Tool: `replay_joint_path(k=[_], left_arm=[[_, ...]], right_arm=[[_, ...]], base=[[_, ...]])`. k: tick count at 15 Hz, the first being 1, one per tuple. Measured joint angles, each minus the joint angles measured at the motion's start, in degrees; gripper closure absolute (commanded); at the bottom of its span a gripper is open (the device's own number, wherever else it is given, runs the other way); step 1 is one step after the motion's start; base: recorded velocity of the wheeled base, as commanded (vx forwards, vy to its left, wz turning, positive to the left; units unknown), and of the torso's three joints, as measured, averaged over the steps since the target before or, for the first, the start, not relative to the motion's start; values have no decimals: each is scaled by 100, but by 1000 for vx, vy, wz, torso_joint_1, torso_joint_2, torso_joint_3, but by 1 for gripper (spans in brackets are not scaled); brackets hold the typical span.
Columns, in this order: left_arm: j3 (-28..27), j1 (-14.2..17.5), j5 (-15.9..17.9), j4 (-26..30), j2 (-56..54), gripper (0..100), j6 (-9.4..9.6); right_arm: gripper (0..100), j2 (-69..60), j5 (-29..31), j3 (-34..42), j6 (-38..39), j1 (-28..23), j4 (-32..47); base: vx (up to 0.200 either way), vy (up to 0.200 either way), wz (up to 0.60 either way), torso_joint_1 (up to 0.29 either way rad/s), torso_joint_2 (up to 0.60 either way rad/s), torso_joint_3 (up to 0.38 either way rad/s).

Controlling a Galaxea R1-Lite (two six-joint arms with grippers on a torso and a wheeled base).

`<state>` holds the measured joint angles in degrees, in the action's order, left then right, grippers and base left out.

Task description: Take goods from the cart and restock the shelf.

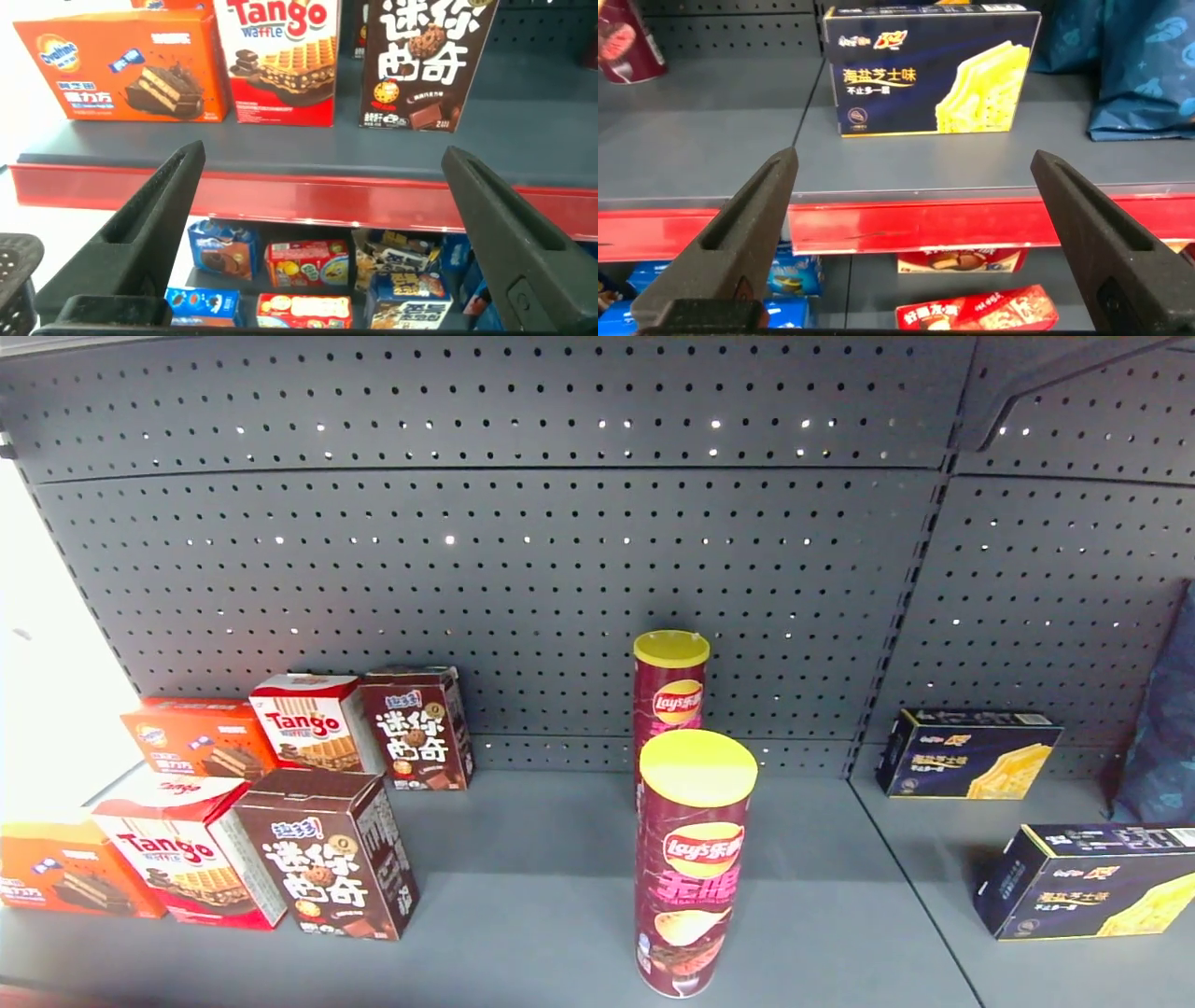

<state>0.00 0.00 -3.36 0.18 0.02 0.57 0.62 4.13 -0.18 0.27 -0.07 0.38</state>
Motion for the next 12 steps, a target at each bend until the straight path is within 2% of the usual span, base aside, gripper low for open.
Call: replay_joint_path(k=[2,5,6,12], left_arm=[[0,-2,2,2,0,0,0],[0,0,9,-9,0,0,-50],[0,0,9,-5,0,0,-35],[0,-2,4,-2,0,0,-57]], right_arm=[[0,0,-1,0,-2,-4,-2],[0,0,0,0,0,-2,-11],[0,0,0,0,-2,-2,-9],[0,0,-1,0,-6,-2,-6]], base=[[-200,0,0,10,5,-2],[0,0,0,0,0,0],[0,-200,0,2,7,7],[0,0,0,0,0,0]])
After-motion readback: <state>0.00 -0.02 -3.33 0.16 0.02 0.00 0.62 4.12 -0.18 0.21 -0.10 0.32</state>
